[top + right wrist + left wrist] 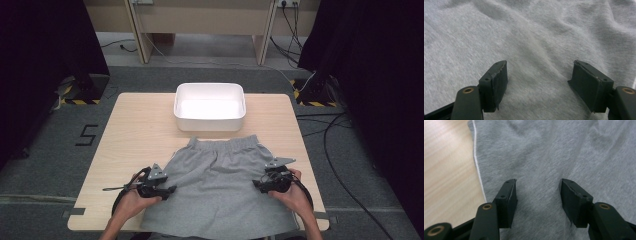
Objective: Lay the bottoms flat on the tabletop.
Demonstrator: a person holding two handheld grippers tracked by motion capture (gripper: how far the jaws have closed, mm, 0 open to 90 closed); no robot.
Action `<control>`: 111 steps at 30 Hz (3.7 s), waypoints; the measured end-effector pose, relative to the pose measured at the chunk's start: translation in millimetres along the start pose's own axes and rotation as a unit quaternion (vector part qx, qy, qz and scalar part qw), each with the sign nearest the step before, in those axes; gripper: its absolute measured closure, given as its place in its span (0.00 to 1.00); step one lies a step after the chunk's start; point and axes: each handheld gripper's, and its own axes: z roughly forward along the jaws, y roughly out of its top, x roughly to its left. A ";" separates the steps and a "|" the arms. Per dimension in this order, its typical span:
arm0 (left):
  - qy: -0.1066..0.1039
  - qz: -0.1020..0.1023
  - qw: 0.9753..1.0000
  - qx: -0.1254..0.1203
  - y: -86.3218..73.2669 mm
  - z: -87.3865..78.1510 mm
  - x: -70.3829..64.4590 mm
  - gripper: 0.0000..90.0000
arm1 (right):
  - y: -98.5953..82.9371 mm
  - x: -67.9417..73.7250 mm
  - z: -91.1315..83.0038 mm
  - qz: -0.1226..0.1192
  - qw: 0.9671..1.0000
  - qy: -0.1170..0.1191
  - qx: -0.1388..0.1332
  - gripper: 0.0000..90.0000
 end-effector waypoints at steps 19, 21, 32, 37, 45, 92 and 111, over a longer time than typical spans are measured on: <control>0.001 -0.038 0.998 -0.057 27.6 34.2 17.9 0.48 | 50.7 -6.0 46.8 0.010 1.000 0.001 -0.021 0.32; -0.003 -0.051 0.997 -0.059 27.2 33.5 21.9 0.49 | 55.5 -6.4 49.8 0.007 1.000 -0.004 -0.014 0.32; 0.023 -0.052 0.997 -0.049 36.2 40.0 38.1 0.50 | 74.9 -14.4 67.9 0.003 1.000 -0.010 -0.020 0.30; 0.023 -0.052 0.997 -0.051 36.2 40.4 38.2 0.50 | 74.9 -15.3 68.5 0.002 1.000 -0.010 -0.022 0.30; 0.022 -0.054 0.997 -0.054 33.9 38.4 39.0 0.50 | 72.2 -14.2 68.0 -0.001 1.000 -0.012 -0.029 0.30; 0.026 -0.099 0.993 -0.063 29.8 21.1 63.2 0.43 | 72.9 76.9 43.2 -0.048 0.994 0.072 -0.064 0.32; 0.029 -0.102 0.992 -0.069 35.0 19.6 65.7 0.42 | 76.3 122.1 41.1 -0.083 0.986 0.122 -0.074 0.32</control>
